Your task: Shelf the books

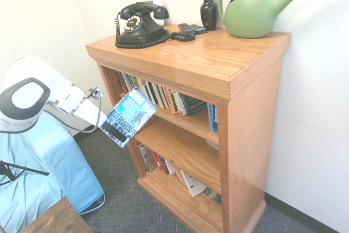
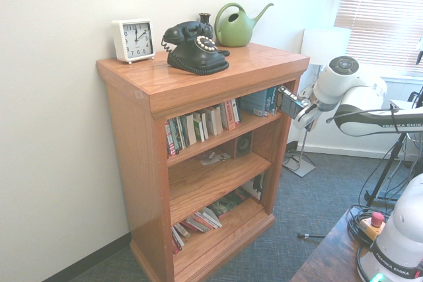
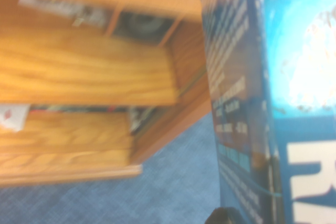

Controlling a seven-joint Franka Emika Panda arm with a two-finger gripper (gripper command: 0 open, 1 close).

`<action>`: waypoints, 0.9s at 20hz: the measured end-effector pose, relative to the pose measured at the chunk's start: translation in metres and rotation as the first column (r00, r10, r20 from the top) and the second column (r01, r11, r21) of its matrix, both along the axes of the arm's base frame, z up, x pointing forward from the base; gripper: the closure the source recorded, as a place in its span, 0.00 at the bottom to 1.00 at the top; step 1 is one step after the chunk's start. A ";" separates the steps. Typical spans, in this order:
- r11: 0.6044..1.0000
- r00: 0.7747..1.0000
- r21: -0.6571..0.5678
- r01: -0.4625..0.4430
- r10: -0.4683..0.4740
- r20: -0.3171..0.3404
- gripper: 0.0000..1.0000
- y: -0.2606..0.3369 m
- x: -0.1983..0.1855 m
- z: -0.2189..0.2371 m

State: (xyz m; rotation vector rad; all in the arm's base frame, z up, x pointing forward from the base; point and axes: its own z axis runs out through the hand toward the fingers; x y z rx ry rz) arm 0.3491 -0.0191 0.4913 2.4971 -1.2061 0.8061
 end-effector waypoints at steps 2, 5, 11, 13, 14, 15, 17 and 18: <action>1.000 1.000 0.019 -0.008 0.008 0.007 1.00 -0.008 0.001 -0.022; 0.999 1.000 0.043 -0.018 0.017 0.015 1.00 -0.021 0.014 -0.045; 0.997 0.998 0.062 -0.054 0.052 0.025 1.00 -0.046 0.065 -0.079; 0.995 0.996 0.056 -0.079 0.077 0.039 1.00 -0.047 0.083 -0.080; 0.995 0.995 0.050 -0.090 0.088 0.048 1.00 -0.046 0.092 -0.079; 0.994 0.994 0.045 -0.100 0.097 0.055 1.00 -0.045 0.100 -0.080; 0.993 0.992 0.039 -0.115 0.113 0.062 1.00 -0.043 0.114 -0.083; 0.992 0.991 0.037 -0.119 0.117 0.062 1.00 -0.042 0.122 -0.086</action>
